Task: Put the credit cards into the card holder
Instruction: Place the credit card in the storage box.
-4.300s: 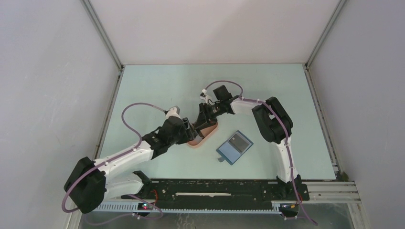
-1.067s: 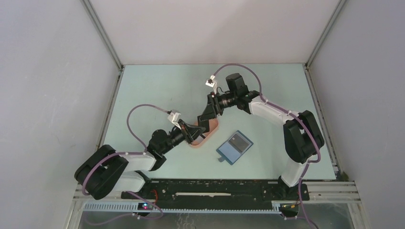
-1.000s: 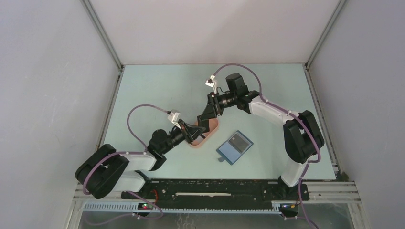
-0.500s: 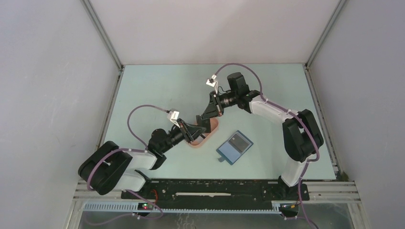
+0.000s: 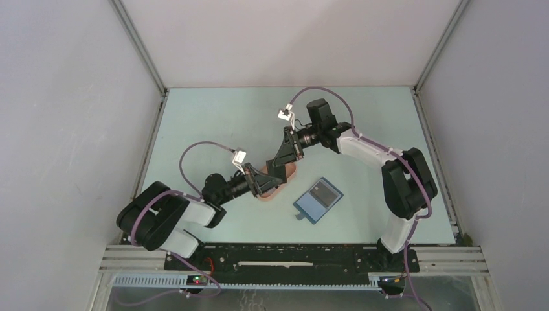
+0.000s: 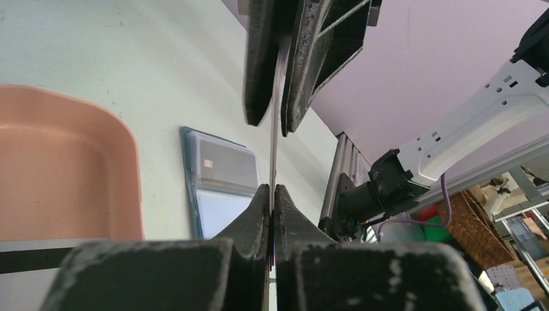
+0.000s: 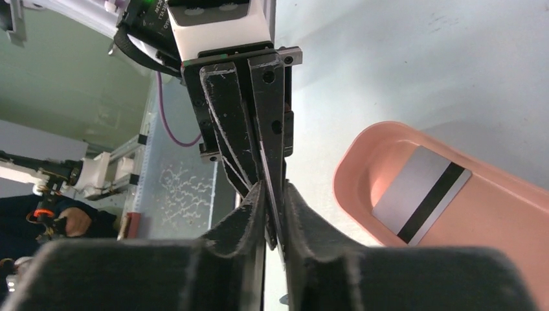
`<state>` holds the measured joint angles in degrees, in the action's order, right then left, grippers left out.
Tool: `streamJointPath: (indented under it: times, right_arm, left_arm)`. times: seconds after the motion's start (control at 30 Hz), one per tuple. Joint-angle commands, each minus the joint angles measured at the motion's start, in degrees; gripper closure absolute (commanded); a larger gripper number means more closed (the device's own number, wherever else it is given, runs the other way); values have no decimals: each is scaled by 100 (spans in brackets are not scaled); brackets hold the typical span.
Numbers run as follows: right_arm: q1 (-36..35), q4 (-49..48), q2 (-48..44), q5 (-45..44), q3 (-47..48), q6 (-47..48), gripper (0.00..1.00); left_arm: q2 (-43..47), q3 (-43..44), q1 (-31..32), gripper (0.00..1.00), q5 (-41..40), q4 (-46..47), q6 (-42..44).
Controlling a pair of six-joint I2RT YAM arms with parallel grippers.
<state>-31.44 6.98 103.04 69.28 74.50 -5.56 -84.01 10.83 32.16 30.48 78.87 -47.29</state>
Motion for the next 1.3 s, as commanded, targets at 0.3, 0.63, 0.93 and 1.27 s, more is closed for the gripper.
streamJointPath:
  times: [0.3,0.63,0.93,1.27]
  right_arm:
    - [-205,777,-582,-1583,296,428,17]
    - [-465,475,-517,-2103,299,-208,26]
    - [-556,515,-457,-2400,293,-308,41]
    - [-558,304,-312,-2226,296,-603,72]
  left_arm:
    - [700,3,222,100,-1205,-790,628]
    - [1001,118,533,100,-1756,-1382,863]
    - [1276,42,579,100,-2098,-1632,945]
    - [1308,117,671,100,-2116,-1760,1023]
